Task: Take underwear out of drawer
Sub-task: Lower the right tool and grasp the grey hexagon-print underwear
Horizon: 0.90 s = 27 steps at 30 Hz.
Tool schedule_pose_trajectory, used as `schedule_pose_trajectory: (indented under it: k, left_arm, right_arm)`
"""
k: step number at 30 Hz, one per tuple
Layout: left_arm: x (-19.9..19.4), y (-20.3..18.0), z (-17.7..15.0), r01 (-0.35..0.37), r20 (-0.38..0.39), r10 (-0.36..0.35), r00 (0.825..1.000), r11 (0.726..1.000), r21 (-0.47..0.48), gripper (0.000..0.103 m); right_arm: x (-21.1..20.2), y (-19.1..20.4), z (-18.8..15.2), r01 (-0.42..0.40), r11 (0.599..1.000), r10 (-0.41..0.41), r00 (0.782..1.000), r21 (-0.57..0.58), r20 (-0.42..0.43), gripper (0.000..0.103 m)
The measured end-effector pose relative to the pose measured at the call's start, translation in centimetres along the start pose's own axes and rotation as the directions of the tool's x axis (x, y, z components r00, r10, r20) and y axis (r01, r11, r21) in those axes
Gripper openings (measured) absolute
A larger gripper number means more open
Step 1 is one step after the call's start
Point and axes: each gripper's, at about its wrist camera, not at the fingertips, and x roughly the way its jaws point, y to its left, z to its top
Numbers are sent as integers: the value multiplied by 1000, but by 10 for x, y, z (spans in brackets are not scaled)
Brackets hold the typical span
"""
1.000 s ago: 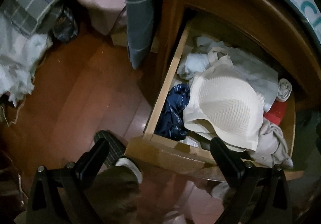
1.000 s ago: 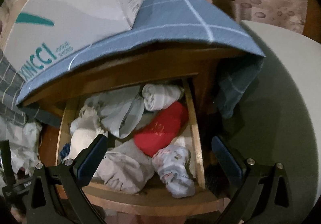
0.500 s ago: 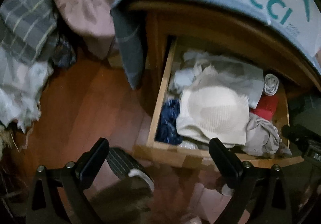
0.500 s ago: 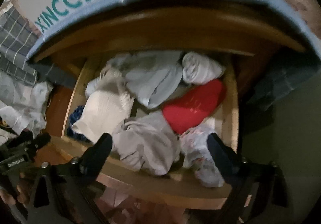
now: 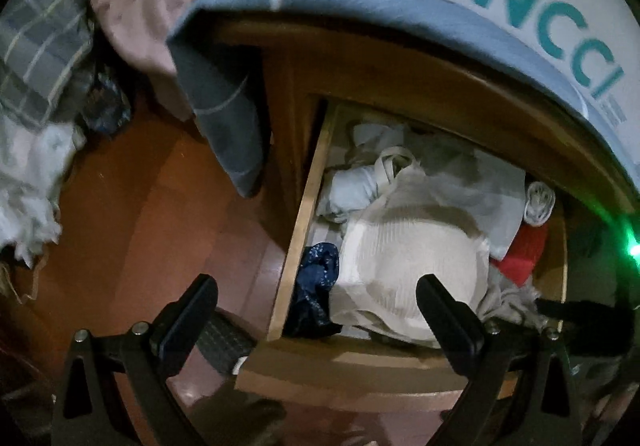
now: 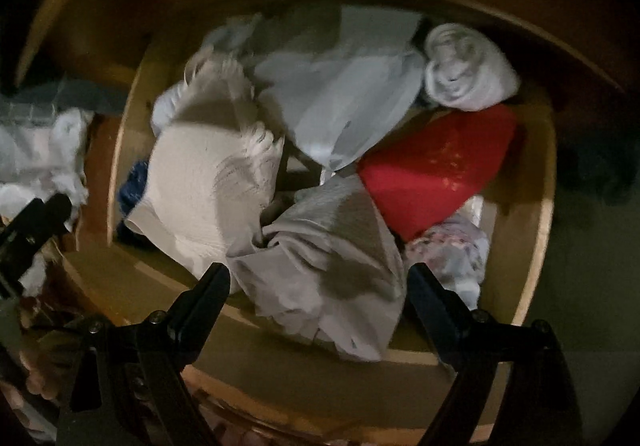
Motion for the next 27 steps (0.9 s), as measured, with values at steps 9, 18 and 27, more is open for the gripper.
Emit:
schedule_pose_trajectory:
  k: [9, 18, 27]
  left_arm:
    - [18, 11, -4, 22, -38, -23, 999, 999, -28, 102]
    - [17, 12, -4, 33, -34, -34, 999, 999, -29, 102]
    - [19, 2, -6, 28, -33, -27, 999, 1000, 9, 102]
  right_arm:
    - [46, 11, 12, 97, 995, -101, 988, -40, -121, 78]
    - [35, -2, -3, 3, 999, -1, 999, 37, -35, 33]
    - [-1, -23, -20, -91, 991, 79, 990, 100, 118, 26]
